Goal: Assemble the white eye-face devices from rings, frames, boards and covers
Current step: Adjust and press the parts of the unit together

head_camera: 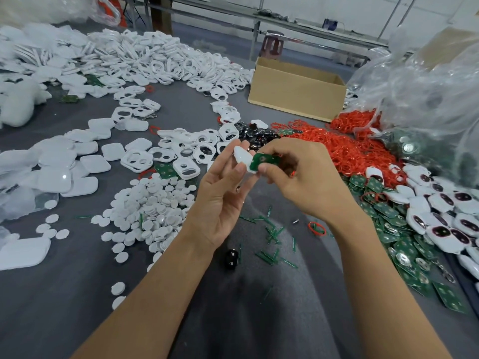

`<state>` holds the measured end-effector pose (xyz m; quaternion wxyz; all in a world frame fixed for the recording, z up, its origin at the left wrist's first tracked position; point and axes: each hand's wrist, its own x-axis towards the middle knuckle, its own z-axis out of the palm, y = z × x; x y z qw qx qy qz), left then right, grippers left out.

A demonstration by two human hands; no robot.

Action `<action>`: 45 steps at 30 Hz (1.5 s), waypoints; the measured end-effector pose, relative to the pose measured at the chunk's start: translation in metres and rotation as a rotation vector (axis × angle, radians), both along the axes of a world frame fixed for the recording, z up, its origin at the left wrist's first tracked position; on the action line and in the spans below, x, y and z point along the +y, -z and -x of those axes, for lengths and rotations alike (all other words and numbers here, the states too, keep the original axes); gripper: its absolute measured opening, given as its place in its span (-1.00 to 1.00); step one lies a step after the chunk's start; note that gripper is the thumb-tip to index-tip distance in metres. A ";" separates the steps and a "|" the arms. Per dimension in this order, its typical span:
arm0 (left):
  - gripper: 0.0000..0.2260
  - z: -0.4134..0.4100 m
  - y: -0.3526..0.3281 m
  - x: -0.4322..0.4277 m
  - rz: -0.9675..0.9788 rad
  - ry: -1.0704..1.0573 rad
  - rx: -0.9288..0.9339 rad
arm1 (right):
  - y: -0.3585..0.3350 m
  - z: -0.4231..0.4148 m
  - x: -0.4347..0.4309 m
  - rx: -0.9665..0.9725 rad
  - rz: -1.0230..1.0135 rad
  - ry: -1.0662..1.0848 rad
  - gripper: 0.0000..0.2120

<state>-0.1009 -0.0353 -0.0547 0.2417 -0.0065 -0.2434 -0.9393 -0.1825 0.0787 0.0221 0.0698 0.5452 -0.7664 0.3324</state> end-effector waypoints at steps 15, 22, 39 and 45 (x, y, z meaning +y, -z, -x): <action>-0.56 0.003 0.001 0.000 0.151 -0.078 -0.097 | -0.001 0.000 0.000 0.012 -0.009 0.064 -0.90; -0.58 0.005 0.001 0.000 0.180 -0.194 -0.181 | 0.006 -0.007 -0.007 0.093 -0.006 0.153 -0.94; -0.56 0.004 0.002 -0.002 0.193 -0.199 -0.262 | 0.010 -0.004 -0.007 -0.159 0.040 0.163 -0.89; -0.57 0.003 0.000 0.001 0.234 -0.213 -0.268 | 0.007 -0.003 -0.002 -0.215 0.041 0.159 -0.84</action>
